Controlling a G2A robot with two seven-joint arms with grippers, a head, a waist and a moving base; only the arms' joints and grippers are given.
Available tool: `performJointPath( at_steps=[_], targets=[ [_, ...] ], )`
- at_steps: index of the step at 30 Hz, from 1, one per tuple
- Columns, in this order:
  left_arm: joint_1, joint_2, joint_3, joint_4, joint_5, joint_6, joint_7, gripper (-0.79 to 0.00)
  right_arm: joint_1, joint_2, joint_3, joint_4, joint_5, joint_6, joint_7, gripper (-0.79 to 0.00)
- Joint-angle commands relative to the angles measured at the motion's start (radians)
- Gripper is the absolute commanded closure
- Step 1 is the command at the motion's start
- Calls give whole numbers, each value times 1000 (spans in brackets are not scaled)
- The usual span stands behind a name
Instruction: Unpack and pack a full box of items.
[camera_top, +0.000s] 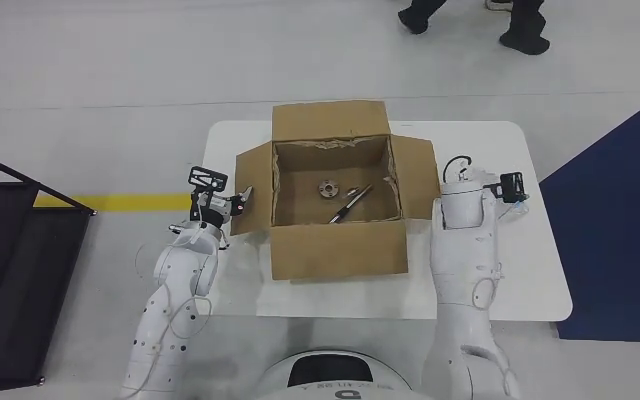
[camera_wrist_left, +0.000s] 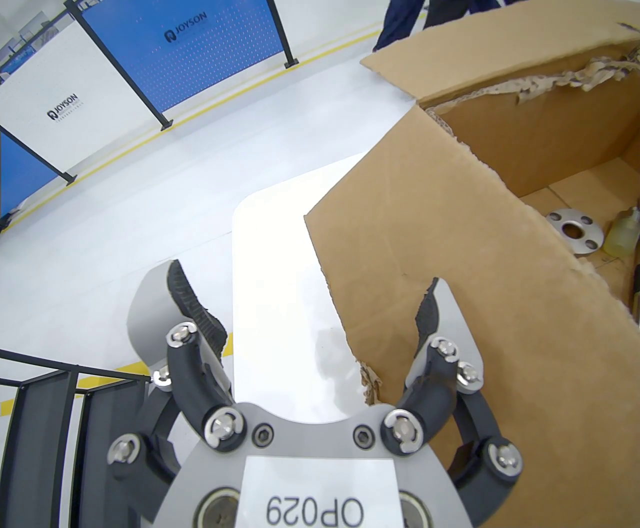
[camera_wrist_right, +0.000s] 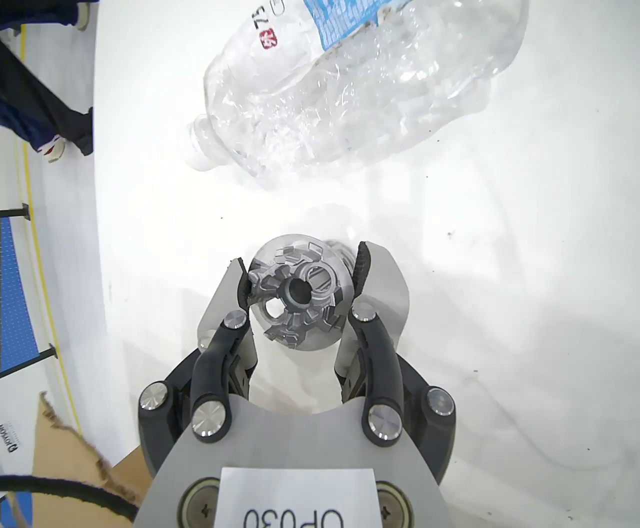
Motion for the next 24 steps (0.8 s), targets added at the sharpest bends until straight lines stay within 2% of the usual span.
performJointPath(
  at_steps=[1,6,8,13,18,24],
  targets=[
    [0,0,0,0,0,0,0,-785,-55,-11,-6,-117,26,0,7,0],
    [0,0,0,0,0,0,0,-785,-184,-36,-22,-372,114,0,-58,0],
    [0,0,0,0,0,0,0,-785,-230,-33,-40,-464,190,-7,-96,0],
    [0,0,0,0,0,0,0,-785,-396,-31,-115,-679,350,-148,-144,0],
    [0,0,0,0,0,0,0,-785,-508,-17,-227,-808,320,-285,13,0],
    [0,0,0,0,0,0,0,-785,-455,4,-420,-764,102,-288,151,0]
  ],
)
